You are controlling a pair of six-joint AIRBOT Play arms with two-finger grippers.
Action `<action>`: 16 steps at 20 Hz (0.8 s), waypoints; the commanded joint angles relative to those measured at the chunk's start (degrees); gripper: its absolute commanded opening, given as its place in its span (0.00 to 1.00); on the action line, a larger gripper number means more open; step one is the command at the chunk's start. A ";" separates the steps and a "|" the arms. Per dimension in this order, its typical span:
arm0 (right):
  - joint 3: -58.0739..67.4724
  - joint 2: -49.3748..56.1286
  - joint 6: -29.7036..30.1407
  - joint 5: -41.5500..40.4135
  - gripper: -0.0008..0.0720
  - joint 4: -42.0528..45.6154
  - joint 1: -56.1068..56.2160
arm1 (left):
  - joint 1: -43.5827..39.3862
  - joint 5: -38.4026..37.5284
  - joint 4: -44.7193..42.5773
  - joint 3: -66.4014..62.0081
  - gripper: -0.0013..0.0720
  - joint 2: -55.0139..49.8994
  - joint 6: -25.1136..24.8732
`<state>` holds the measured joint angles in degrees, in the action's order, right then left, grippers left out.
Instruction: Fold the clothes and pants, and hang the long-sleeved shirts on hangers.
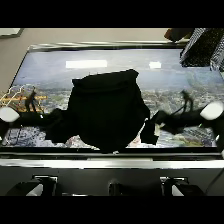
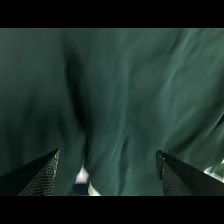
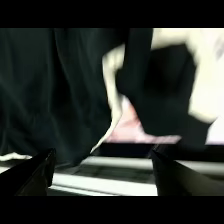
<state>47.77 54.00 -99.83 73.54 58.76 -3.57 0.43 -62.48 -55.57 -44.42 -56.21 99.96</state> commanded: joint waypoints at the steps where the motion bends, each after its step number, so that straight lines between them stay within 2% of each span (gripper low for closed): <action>1: -15.30 -5.66 -8.28 -12.33 0.93 -3.19 8.15 | -6.12 2.25 1.64 11.34 0.98 4.68 3.56; 5: -17.07 2.38 -12.90 -25.27 0.93 -6.03 16.90 | -14.71 7.85 1.68 14.73 0.98 3.96 5.77; 8: -16.92 10.47 -12.09 -30.12 0.93 -10.23 19.98 | -19.52 10.93 1.64 14.73 0.98 2.67 9.07; 9: -16.83 12.61 -10.56 -30.95 0.88 -12.17 20.31 | -20.65 12.17 1.64 14.73 0.98 2.16 9.60; 11: -16.83 14.56 -6.47 -33.53 0.72 -16.26 20.31 | -22.60 14.71 1.62 14.73 0.98 0.83 9.60; 12: -16.83 14.64 -6.40 -35.10 0.60 -16.35 20.31 | -23.37 15.89 1.64 14.73 0.98 -0.04 9.60; 14: -16.83 14.62 -6.49 -37.35 0.26 -16.44 20.31 | -24.70 17.75 1.86 14.73 0.98 -2.21 9.60; 16: -16.83 14.36 -6.49 -35.52 0.11 -16.81 20.31 | -25.77 19.71 3.74 14.73 0.98 -4.96 9.57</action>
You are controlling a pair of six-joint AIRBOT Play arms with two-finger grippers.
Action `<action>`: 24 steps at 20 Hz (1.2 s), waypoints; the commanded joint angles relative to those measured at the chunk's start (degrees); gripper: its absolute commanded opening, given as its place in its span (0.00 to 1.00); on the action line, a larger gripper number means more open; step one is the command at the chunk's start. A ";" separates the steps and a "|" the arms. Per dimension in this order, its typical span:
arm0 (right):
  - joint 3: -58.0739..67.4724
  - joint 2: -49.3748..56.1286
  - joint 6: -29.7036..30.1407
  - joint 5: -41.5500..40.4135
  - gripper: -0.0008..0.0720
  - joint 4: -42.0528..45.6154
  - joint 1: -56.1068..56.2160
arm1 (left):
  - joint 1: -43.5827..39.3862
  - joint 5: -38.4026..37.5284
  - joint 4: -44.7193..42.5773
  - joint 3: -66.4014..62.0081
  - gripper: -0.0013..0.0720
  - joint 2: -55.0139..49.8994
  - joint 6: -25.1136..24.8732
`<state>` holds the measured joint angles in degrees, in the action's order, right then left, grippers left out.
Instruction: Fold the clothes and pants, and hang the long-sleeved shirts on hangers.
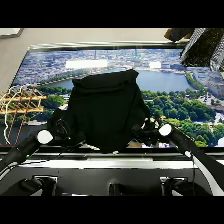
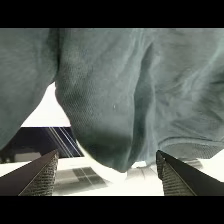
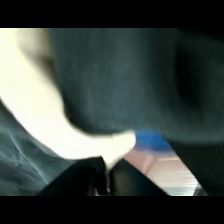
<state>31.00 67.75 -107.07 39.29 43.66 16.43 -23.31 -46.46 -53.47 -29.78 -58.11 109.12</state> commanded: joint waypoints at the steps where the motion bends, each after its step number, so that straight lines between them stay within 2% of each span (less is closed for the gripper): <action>1: -0.07 0.04 0.79 0.61 0.10 -1.64 0.31 | -2.58 5.03 3.04 0.09 0.97 -4.26 0.44; 3: -0.07 -1.86 0.74 3.17 0.09 -1.18 0.31 | -3.69 7.15 5.62 0.07 0.94 -6.95 0.44; 4: -0.07 -3.21 0.42 3.93 0.09 -0.92 0.28 | -4.07 7.10 6.05 0.07 0.71 -8.07 0.42; 5: -0.07 -4.46 -0.55 4.20 0.09 -0.57 0.28 | -4.15 6.34 6.05 0.09 0.27 -8.41 0.42; 6: -0.07 -5.70 -1.38 4.66 0.08 0.00 0.20 | -4.13 5.84 5.95 0.07 0.07 -7.96 0.39; 9: -0.07 -10.64 -5.35 11.78 0.08 3.43 0.20 | -2.03 1.44 5.92 0.04 0.07 -3.17 0.46; 12: -0.07 -18.01 -8.11 28.61 0.08 4.37 1.38 | 2.82 -15.06 2.29 0.07 0.07 5.81 0.44; 13: -0.09 -21.53 -11.37 34.21 0.08 6.16 3.50 | 3.85 -20.74 0.20 0.07 0.07 8.94 0.72; 15: -0.09 -29.46 -24.24 40.06 0.08 7.91 9.35 | 3.98 -27.54 -0.55 0.07 0.07 16.11 1.95; 17: -0.07 -37.07 -38.32 36.48 0.08 7.43 13.99 | 3.56 -28.68 2.56 0.07 0.07 21.31 3.82; 18: -0.07 -39.76 -43.08 32.22 0.08 7.82 14.43 | 3.61 -28.17 4.22 0.04 0.07 22.47 5.03; 20: -0.07 -41.22 -49.90 21.92 0.08 9.38 14.27 | 3.58 -23.78 8.61 0.04 0.07 21.88 6.56; 21: -0.07 -40.50 -52.65 16.48 0.08 10.67 13.92 | 3.61 -19.23 11.91 0.04 0.07 20.65 6.60; 24: -0.07 -33.75 -56.50 4.66 0.08 10.97 10.36 | 3.65 -6.21 18.71 0.04 0.07 13.68 6.60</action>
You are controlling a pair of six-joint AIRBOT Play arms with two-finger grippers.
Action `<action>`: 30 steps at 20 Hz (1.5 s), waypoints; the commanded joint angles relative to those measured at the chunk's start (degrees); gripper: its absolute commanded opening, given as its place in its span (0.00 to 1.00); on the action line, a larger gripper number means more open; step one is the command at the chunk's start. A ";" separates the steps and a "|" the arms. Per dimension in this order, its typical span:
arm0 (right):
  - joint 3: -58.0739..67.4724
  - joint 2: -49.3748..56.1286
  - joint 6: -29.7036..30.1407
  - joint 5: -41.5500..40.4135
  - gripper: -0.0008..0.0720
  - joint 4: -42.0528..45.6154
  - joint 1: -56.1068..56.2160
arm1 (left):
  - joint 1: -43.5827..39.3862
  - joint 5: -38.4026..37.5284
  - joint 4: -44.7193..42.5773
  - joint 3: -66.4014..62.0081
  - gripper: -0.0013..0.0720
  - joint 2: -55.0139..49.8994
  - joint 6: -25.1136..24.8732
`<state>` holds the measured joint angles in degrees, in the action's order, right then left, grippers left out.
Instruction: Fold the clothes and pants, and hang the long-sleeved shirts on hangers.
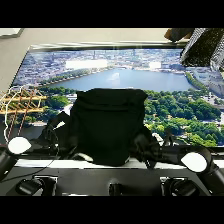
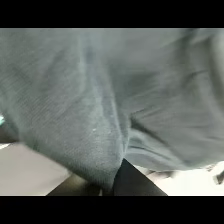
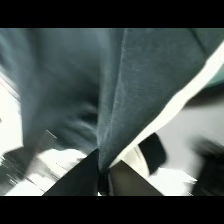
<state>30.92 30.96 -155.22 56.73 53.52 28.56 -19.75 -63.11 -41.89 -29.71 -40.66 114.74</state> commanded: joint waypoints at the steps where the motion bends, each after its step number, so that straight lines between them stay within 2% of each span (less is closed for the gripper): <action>1: 0.02 5.86 -8.33 -16.00 0.08 0.48 -2.95 | 0.09 13.57 9.09 -0.02 0.07 -7.39 0.98; 6: 0.02 22.45 -9.38 -31.47 0.08 -3.65 -4.55 | 0.44 29.05 25.07 -0.57 0.07 -22.73 -2.91; 9: 0.02 29.51 -9.35 -38.95 0.11 -7.28 -4.55 | 1.57 32.96 26.93 -3.96 0.07 -28.33 -2.91; 10: 0.02 30.82 -9.35 -41.55 0.15 -8.04 -4.52 | 1.79 33.94 26.93 -5.51 0.07 -29.66 -2.91; 12: 0.02 32.50 -9.33 -47.15 0.33 -8.07 -4.44 | 1.97 35.93 26.91 -8.98 0.08 -32.35 -3.65; 13: 0.02 32.61 -8.94 -49.44 0.43 -8.02 -4.44 | 2.23 36.17 26.93 -10.60 0.18 -33.42 -5.07; 14: 0.04 32.46 -5.92 -52.00 0.59 -7.80 -4.44 | 2.69 36.06 26.91 -12.26 0.43 -34.23 -7.08; 15: 0.15 31.76 -1.27 -52.87 0.60 -7.80 -4.50 | 3.34 36.02 26.86 -13.44 0.59 -34.36 -9.53; 16: 0.17 30.82 3.37 -52.98 0.60 -7.80 -4.48 | 4.52 35.91 26.69 -14.51 0.67 -34.07 -12.83; 18: 0.17 27.87 12.26 -50.69 0.60 -7.61 -4.50 | 7.87 35.23 23.56 -16.06 0.67 -32.54 -18.16; 19: 0.20 26.05 15.50 -48.78 0.60 -7.23 -4.50 | 10.10 34.32 19.15 -16.79 0.67 -31.23 -19.65; 21: 0.44 21.66 19.04 -42.45 0.60 -3.45 -4.50 | 14.40 28.92 7.17 -18.67 0.67 -28.44 -19.85; 22: 1.27 19.69 19.39 -37.75 0.59 1.57 -4.50 | 15.93 24.65 0.98 -19.89 0.67 -27.04 -19.82; 24: 5.75 16.81 17.79 -21.88 0.56 17.03 -4.48 | 16.90 17.42 -8.33 -21.90 0.67 -24.81 -19.85; 25: 9.49 16.26 15.89 -10.43 0.56 27.26 -4.48 | 16.52 14.88 -12.37 -22.58 0.67 -23.71 -19.87; 26: 13.44 16.20 16.24 -0.15 0.56 35.63 -4.48 | 15.65 13.53 -15.43 -22.84 0.67 -22.77 -20.28; 27: 16.46 16.20 18.71 5.31 0.58 40.37 -4.46 | 14.45 12.87 -17.03 -22.84 0.67 -22.27 -21.66; 28: 18.88 16.41 23.85 7.10 0.59 41.13 -4.44 | 12.68 12.26 -18.34 -22.84 0.67 -22.16 -22.29; 30: 20.79 18.53 30.36 9.57 0.58 35.85 -4.31 | 8.17 12.33 -21.22 -22.80 0.67 -22.75 -22.29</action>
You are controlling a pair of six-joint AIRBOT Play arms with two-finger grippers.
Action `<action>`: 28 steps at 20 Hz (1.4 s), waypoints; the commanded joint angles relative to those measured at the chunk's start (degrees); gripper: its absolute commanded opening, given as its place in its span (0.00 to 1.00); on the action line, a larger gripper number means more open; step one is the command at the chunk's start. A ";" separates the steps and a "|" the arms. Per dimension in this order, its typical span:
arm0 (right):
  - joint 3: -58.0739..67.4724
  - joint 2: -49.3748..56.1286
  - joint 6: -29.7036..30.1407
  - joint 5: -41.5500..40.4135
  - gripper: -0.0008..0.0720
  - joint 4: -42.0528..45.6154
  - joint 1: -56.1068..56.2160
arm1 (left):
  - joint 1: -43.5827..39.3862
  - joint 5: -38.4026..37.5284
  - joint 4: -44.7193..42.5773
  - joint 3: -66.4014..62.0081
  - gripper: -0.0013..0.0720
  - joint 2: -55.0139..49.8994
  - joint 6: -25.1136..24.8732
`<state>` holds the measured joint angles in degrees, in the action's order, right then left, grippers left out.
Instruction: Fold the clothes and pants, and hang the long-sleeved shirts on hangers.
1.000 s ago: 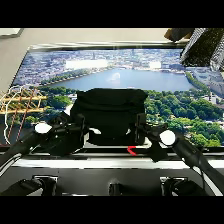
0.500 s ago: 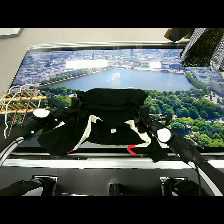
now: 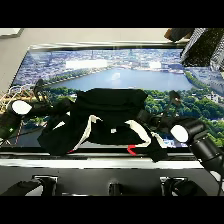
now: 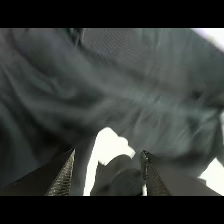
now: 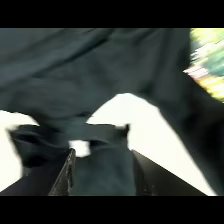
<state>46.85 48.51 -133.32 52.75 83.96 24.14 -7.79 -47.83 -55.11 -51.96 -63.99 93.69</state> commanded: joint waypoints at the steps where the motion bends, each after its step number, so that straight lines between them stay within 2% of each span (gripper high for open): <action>1: 4.85 3.15 9.97 15.58 0.58 3.15 0.11 | -6.25 -2.32 -10.29 -0.52 0.67 0.22 -1.18; 2: 4.85 5.42 11.39 16.28 0.59 2.69 0.11 | -8.74 -1.22 -12.41 -0.52 0.67 -0.26 -1.16; 6: 4.92 11.67 12.63 9.29 0.58 -1.46 0.59 | -15.58 3.91 -14.19 -0.52 0.67 -3.74 -1.16; 9: 4.92 14.75 12.31 9.01 0.57 1.92 8.22 | -17.20 5.09 -14.19 -0.52 0.67 -7.56 -1.16; 11: 4.92 16.46 5.84 9.68 0.57 7.85 13.60 | -17.16 5.97 -14.19 -0.52 0.67 -9.57 -1.18; 13: 4.92 17.73 2.23 6.62 0.57 8.96 14.73 | -17.11 7.37 -14.19 -0.52 0.67 -10.71 -1.18; 18: 4.94 22.71 -1.16 -2.78 0.57 10.88 14.58 | -17.11 8.81 -14.21 -0.52 0.67 -11.85 -2.47; 23: 4.98 25.73 -6.10 -8.59 0.54 13.18 14.58 | -17.14 8.90 -14.21 -0.52 0.67 -12.11 -2.47; 27: 5.05 25.73 -8.76 -6.58 0.49 17.38 14.58 | -17.18 8.92 -14.60 -0.52 0.67 -12.11 -4.09; 28: 5.05 25.75 -9.97 -5.07 0.43 19.50 14.58 | -17.27 8.92 -14.58 -0.52 0.67 -12.11 -5.49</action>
<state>51.83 73.95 -140.05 46.04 98.98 38.68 -24.97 -39.03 -69.54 -52.45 -76.07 90.45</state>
